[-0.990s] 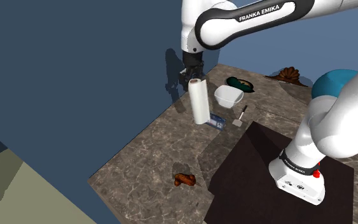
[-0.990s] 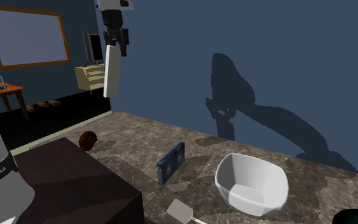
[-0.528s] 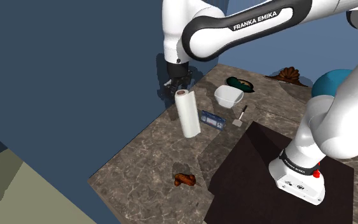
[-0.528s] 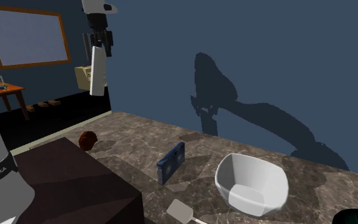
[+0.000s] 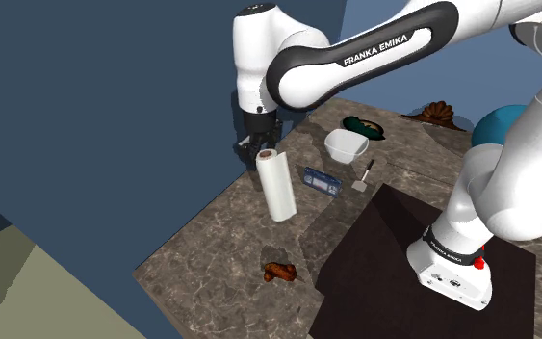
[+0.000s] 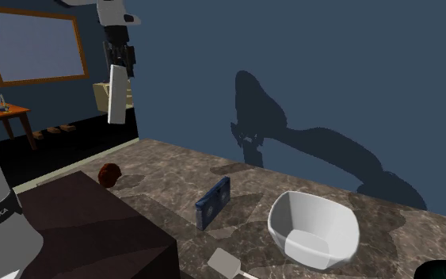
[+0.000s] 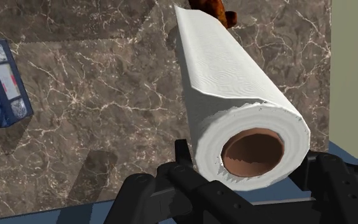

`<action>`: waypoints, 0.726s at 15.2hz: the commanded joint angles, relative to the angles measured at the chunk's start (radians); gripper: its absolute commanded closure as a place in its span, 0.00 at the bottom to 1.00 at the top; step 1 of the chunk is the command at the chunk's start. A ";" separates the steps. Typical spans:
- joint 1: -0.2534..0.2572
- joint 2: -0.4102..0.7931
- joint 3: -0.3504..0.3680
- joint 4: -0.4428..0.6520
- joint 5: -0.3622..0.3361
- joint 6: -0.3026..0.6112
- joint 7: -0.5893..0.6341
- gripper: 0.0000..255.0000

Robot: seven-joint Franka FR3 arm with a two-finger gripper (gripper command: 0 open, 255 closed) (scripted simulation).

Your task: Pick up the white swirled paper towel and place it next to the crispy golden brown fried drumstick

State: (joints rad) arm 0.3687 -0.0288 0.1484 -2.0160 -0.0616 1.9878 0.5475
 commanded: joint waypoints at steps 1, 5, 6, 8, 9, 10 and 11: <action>-0.001 0.009 -0.001 -0.017 -0.002 0.027 0.000 1.00; -0.001 0.026 -0.001 -0.053 -0.007 0.079 0.005 1.00; -0.001 0.031 -0.001 -0.061 -0.008 0.092 0.007 1.00; -0.001 0.041 -0.001 -0.077 -0.011 0.118 0.010 1.00; -0.001 0.046 -0.001 -0.085 -0.012 0.130 0.011 1.00; -0.001 0.051 -0.001 -0.092 -0.014 0.143 0.013 1.00; -0.001 0.057 -0.001 -0.100 -0.015 0.156 0.015 1.00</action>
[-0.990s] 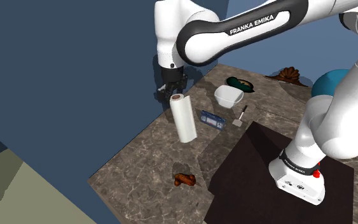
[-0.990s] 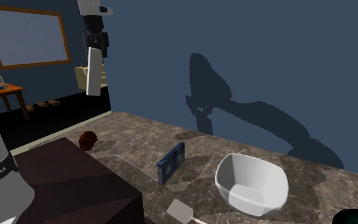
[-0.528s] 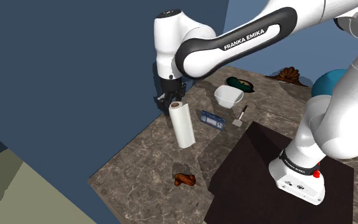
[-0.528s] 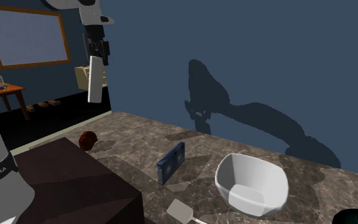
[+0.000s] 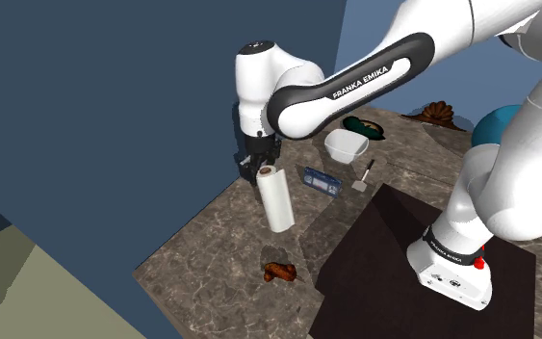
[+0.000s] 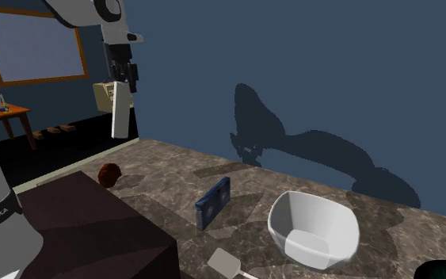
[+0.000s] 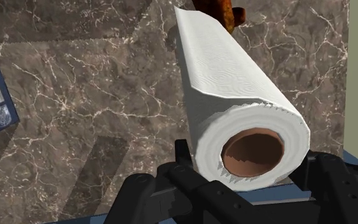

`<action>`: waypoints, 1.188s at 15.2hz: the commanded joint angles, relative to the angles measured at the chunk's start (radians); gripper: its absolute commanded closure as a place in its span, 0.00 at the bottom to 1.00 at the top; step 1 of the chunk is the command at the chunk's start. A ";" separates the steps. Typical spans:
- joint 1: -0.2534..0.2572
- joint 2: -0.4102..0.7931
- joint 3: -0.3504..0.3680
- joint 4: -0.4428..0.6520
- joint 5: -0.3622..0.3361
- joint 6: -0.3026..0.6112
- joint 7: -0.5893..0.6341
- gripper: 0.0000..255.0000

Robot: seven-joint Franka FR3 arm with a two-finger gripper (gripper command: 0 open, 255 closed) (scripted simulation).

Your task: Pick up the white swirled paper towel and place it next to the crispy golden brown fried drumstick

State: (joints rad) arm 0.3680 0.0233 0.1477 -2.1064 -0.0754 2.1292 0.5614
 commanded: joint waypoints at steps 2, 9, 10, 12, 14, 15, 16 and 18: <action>0.000 0.017 -0.001 -0.023 -0.005 0.040 0.004 1.00; 0.000 0.065 -0.002 -0.065 -0.020 0.129 0.018 1.00; 0.000 0.073 -0.002 -0.070 -0.022 0.142 0.020 1.00; 0.001 0.089 -0.003 -0.080 -0.027 0.167 0.025 1.00; 0.001 0.106 -0.004 -0.089 -0.033 0.192 0.030 1.00; 0.001 0.114 -0.005 -0.093 -0.035 0.205 0.032 1.00; 0.002 0.123 -0.005 -0.097 -0.038 0.217 0.035 1.00; 0.002 0.141 -0.007 -0.103 -0.045 0.242 0.040 1.00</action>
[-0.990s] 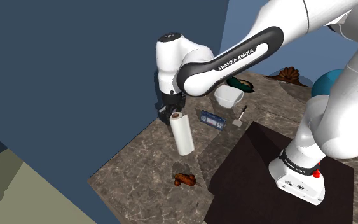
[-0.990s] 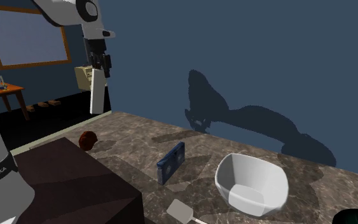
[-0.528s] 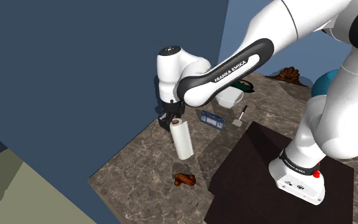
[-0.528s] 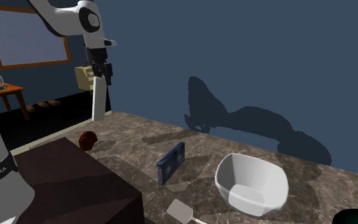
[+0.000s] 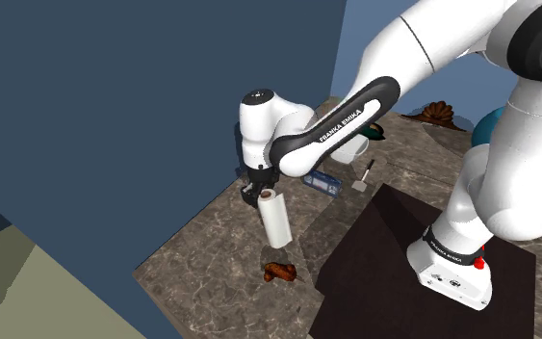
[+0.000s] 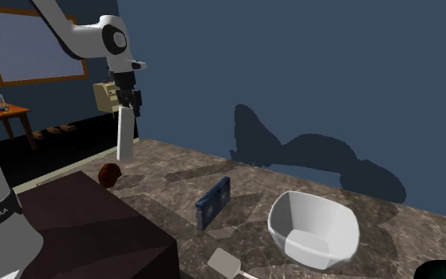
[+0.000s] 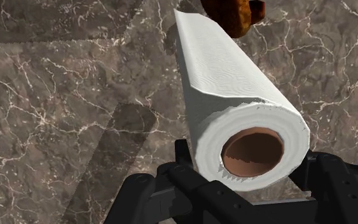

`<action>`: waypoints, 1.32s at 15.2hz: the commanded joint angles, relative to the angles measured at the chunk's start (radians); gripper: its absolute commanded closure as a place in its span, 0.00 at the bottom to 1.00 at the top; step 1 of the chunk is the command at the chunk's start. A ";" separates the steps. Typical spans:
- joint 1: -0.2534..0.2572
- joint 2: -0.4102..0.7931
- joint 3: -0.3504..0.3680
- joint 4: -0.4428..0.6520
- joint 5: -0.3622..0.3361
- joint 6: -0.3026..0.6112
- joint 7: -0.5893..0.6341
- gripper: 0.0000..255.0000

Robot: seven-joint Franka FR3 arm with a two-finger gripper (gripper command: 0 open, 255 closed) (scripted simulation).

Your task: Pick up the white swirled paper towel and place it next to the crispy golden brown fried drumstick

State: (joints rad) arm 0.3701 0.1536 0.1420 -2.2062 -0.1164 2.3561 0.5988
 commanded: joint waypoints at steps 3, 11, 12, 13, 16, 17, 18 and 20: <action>0.002 0.039 -0.004 -0.012 -0.014 0.051 0.011 1.00; 0.008 0.122 -0.014 -0.026 -0.043 0.146 0.036 1.00; 0.009 0.133 -0.016 -0.027 -0.048 0.157 0.040 1.00; 0.010 0.144 -0.018 -0.027 -0.052 0.169 0.043 1.00; 0.014 0.179 -0.024 -0.027 -0.064 0.202 0.053 1.00; 0.015 0.189 -0.026 -0.027 -0.067 0.212 0.056 1.00; 0.015 0.189 -0.026 -0.027 -0.067 0.212 0.056 1.00; 0.015 0.189 -0.026 -0.027 -0.067 0.212 0.056 1.00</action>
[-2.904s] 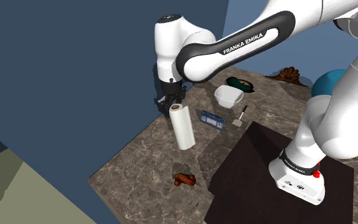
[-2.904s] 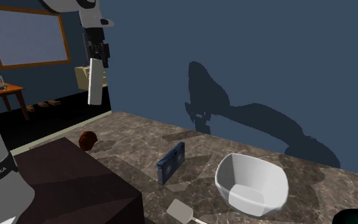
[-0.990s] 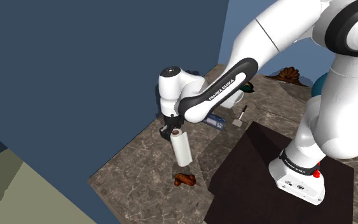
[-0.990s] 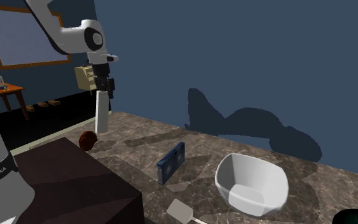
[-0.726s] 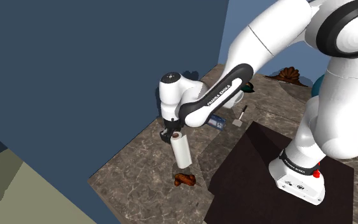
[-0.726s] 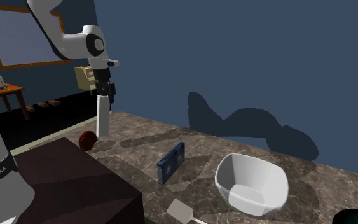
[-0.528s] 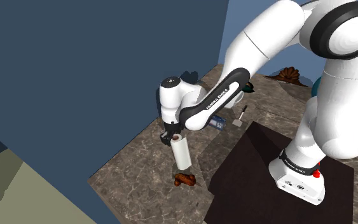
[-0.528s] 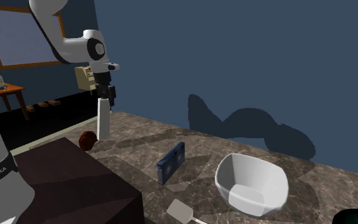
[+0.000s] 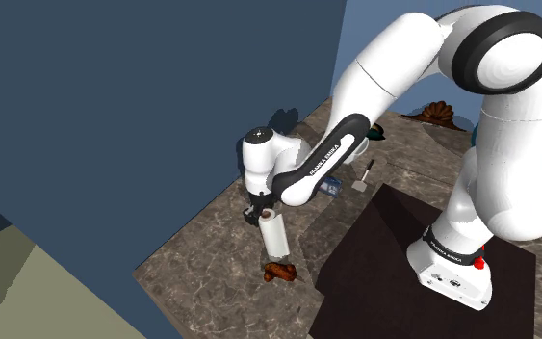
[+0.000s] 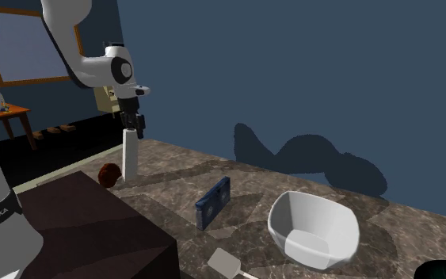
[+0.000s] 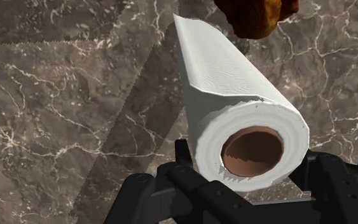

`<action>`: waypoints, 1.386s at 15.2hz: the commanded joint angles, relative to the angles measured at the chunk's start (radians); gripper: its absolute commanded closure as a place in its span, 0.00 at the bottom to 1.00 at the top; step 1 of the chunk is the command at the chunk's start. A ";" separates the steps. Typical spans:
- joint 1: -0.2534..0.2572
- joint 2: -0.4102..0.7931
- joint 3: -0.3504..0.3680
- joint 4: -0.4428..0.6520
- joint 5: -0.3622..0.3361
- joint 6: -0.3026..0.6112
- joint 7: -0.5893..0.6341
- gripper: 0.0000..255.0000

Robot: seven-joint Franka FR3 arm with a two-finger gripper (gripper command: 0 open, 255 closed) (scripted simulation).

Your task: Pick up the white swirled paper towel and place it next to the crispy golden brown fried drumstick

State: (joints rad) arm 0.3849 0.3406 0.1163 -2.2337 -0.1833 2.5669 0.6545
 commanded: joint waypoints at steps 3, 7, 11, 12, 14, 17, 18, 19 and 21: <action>0.000 0.002 0.000 0.001 -0.001 0.001 0.001 1.00; 0.000 0.002 0.000 0.001 -0.001 0.001 0.001 0.00; -0.002 -0.027 0.006 0.000 0.009 -0.027 -0.006 0.00; -0.005 -0.055 0.011 0.001 0.019 -0.055 -0.013 0.00; -0.008 -0.104 0.020 0.006 0.036 -0.107 -0.025 0.00; -0.007 -0.104 0.019 0.006 0.037 -0.107 -0.025 0.00; -0.007 -0.104 0.019 0.006 0.037 -0.107 -0.025 0.00; -0.007 -0.104 0.019 0.006 0.037 -0.107 -0.025 0.00; -0.007 -0.104 0.019 0.006 0.037 -0.107 -0.025 0.00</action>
State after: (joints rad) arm 0.3779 0.2374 0.1355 -2.2278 -0.1468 2.4598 0.6296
